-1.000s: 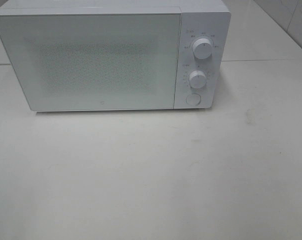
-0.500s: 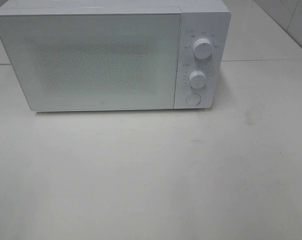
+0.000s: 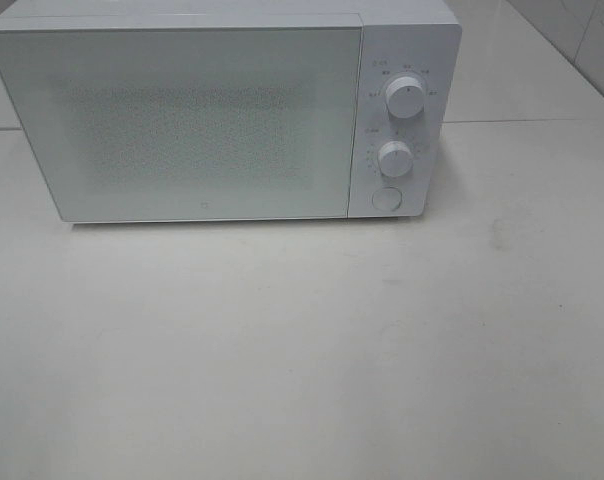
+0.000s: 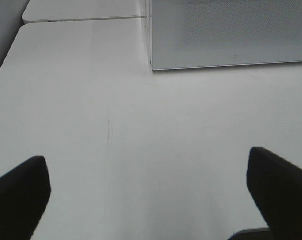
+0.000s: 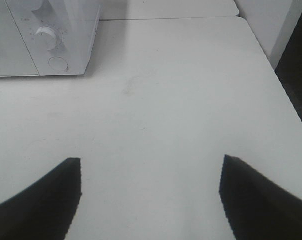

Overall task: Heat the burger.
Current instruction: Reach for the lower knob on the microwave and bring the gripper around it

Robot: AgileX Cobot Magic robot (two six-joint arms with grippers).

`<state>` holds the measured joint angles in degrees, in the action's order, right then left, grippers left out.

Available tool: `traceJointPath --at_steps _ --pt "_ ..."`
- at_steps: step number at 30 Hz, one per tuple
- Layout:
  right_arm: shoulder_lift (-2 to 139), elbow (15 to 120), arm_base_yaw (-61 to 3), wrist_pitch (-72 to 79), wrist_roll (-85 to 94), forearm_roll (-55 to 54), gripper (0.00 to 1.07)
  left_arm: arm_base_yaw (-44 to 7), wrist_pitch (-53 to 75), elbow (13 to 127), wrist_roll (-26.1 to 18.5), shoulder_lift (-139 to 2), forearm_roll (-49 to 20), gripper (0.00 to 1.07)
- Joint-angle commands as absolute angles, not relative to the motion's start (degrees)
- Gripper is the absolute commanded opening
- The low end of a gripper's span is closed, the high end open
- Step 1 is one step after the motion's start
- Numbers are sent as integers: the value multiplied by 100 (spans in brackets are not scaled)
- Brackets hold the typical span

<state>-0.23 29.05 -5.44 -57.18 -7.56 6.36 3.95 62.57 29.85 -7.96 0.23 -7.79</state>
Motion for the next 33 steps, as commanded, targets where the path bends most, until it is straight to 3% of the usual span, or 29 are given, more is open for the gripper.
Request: traceJointPath --at_steps 1,12,33 --pt "-201 2893 -527 -5707 -728 647 75 424 6165 2974 -751 166 -802 100" --pt "309 3117 -527 -5323 -716 676 75 424 6165 2974 -751 166 -802 100" --pt "2962 3117 -544 -2567 -716 676 75 424 6165 2974 -751 166 -802 100"
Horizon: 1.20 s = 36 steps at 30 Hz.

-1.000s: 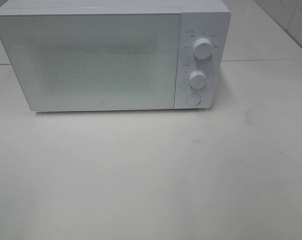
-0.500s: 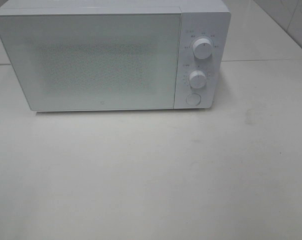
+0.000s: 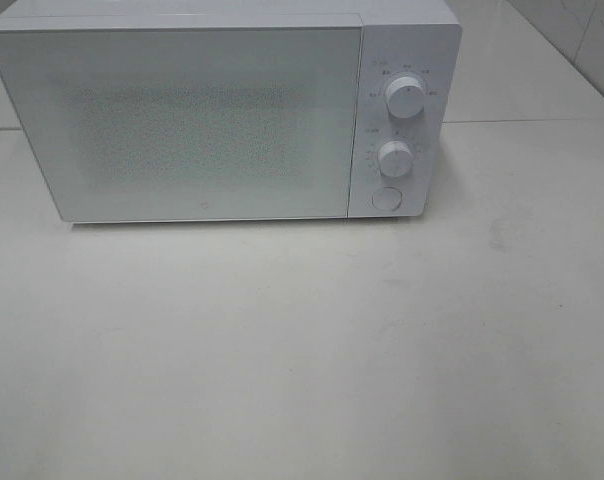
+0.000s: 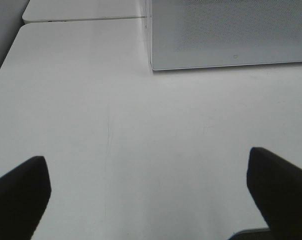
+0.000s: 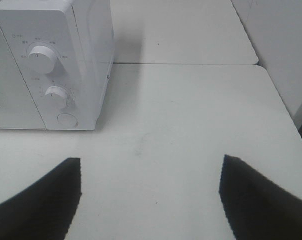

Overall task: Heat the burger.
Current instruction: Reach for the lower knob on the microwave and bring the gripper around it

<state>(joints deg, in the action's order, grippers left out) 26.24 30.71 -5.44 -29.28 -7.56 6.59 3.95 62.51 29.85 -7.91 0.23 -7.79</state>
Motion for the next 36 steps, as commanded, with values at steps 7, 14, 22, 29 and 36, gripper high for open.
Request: traceJointPath --at_steps 7,14,22,29,36 --pt "3936 3117 -544 -1805 -716 676 75 424 6165 2974 -751 166 -802 100" --pt "4761 3117 -544 -951 -733 653 75 424 6165 2974 -751 166 -802 100" --pt "5609 3117 -544 286 -733 659 75 424 6165 2974 -751 166 -802 100" --pt "6062 3117 -556 1484 -728 653 75 424 6165 2974 -751 166 -802 100" --pt "6641 3008 -659 2521 -424 189 75 424 6165 2974 -751 166 -802 100"
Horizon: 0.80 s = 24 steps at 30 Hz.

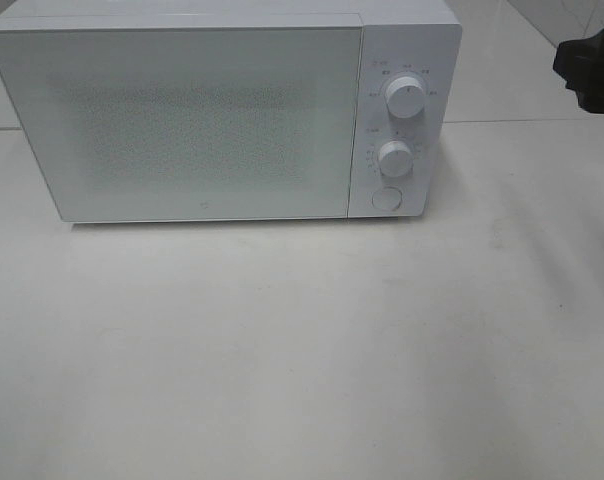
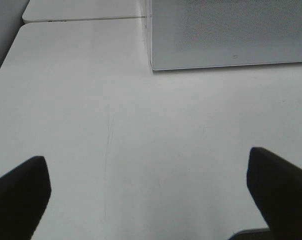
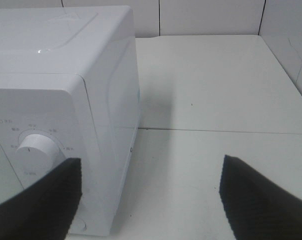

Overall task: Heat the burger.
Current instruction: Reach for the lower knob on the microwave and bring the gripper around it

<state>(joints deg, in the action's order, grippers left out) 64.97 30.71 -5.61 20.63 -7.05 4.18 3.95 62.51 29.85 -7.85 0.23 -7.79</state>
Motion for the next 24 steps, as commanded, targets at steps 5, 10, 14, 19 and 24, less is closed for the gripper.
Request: traceJointPath --at_steps 5,10,14,19,24 --pt "6990 2515 -1175 3856 498 -745 75 424 6165 2974 -751 166 -802 100" --pt "7248 2292 -1702 4463 1215 -1896 75 424 6165 2974 -751 166 -802 100" --pt "7546 2217 -2355 5202 1954 -2796 75 424 6165 2974 -751 166 -802 100" --pt "7855 2206 -3025 6102 2177 -3352 75 424 6165 2974 -751 166 -802 100" --pt "8256 2206 -3633 6881 2183 -3839 75 424 6165 2974 -751 166 -802 100"
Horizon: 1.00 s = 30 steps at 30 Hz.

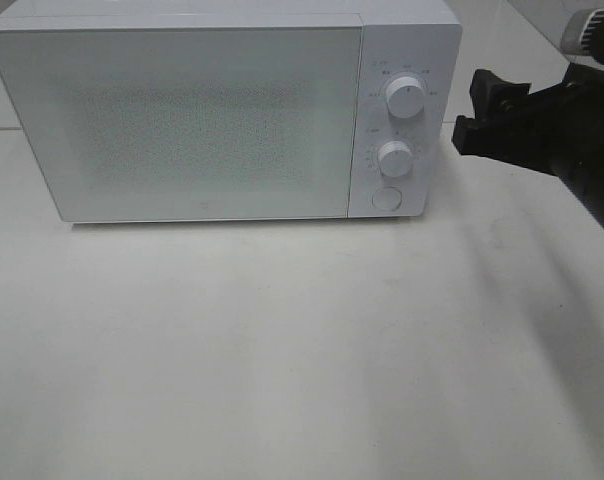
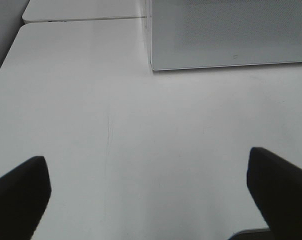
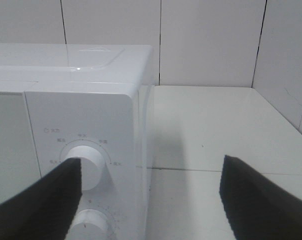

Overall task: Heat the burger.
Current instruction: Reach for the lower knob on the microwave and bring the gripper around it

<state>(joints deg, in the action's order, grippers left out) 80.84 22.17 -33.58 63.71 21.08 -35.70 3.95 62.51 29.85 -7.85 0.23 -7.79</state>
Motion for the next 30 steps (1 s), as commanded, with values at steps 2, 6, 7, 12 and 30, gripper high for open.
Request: traceJointPath --at_steps 2,6,7,12,30 --pt "8491 2206 -3965 7282 2183 -4154 75 424 6165 2974 -751 166 -802 100" --pt "8703 2206 -4360 7632 2183 -4721 75 424 6165 2974 -751 166 -802 100" --pt "8835 2206 -4584 7832 2183 -5053 75 424 6165 2974 -751 166 -802 100" --pt "9024 2229 -4939 8027 2183 -5449 75 424 6165 2974 -751 166 -802 100" --pt "9528 2257 -5065 8004 2057 -5466 75 424 6165 2974 -751 166 -802 100"
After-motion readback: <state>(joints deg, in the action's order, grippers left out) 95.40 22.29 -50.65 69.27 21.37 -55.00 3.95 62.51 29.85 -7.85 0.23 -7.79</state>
